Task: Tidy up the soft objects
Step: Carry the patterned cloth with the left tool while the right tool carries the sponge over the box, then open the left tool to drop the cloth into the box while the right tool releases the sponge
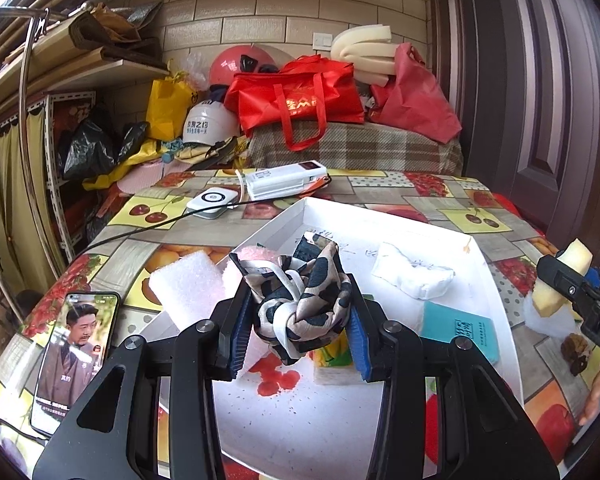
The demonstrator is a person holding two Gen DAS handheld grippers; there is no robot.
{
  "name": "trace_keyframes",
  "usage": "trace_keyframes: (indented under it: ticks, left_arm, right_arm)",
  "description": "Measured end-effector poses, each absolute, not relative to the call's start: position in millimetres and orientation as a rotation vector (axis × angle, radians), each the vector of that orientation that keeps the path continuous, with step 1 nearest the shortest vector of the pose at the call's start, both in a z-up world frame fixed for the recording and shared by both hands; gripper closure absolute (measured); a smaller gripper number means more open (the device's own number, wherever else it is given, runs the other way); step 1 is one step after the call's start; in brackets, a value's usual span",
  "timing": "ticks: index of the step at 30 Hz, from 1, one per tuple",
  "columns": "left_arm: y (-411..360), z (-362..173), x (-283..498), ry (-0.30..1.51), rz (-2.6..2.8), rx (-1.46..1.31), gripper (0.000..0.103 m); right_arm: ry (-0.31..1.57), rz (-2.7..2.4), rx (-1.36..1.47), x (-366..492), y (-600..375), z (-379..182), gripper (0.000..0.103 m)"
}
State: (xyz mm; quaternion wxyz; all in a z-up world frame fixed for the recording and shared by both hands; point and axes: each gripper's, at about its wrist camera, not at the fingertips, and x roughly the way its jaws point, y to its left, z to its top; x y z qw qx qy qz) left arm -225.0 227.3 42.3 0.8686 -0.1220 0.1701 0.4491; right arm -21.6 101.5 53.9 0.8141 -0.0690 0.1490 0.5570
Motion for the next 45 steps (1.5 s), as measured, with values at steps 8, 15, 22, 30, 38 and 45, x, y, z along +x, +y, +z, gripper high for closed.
trace_keyframes:
  ticks: [8,15,22,30,38,45]
  left_arm:
    - [250,38,-219,0.398,0.96,-0.284,0.062]
    - [260,38,-215,0.42,0.955,-0.291,0.062]
    - [270,37,-209,0.445,0.958,-0.297,0.062]
    - [273,37,-209,0.446,0.961,-0.298,0.061]
    - [276,39,-208,0.431,0.992,-0.264,0.05]
    - [272,37,-215,0.414,1.015,-0.268,0.028]
  right_arm:
    - [0.334,1.208,-0.186,-25,131,53,0.043]
    - [0.382,1.211,-0.201,-18,157,51,0.043]
    - [0.384,1.21,-0.246,-20,183,49,0.042]
    - [0.381,1.21,-0.278,-23,198,49,0.042]
    - [0.378,1.2,-0.27,-22,199,49,0.033]
    - [0.361,1.189,-0.272,-22,198,51,0.019]
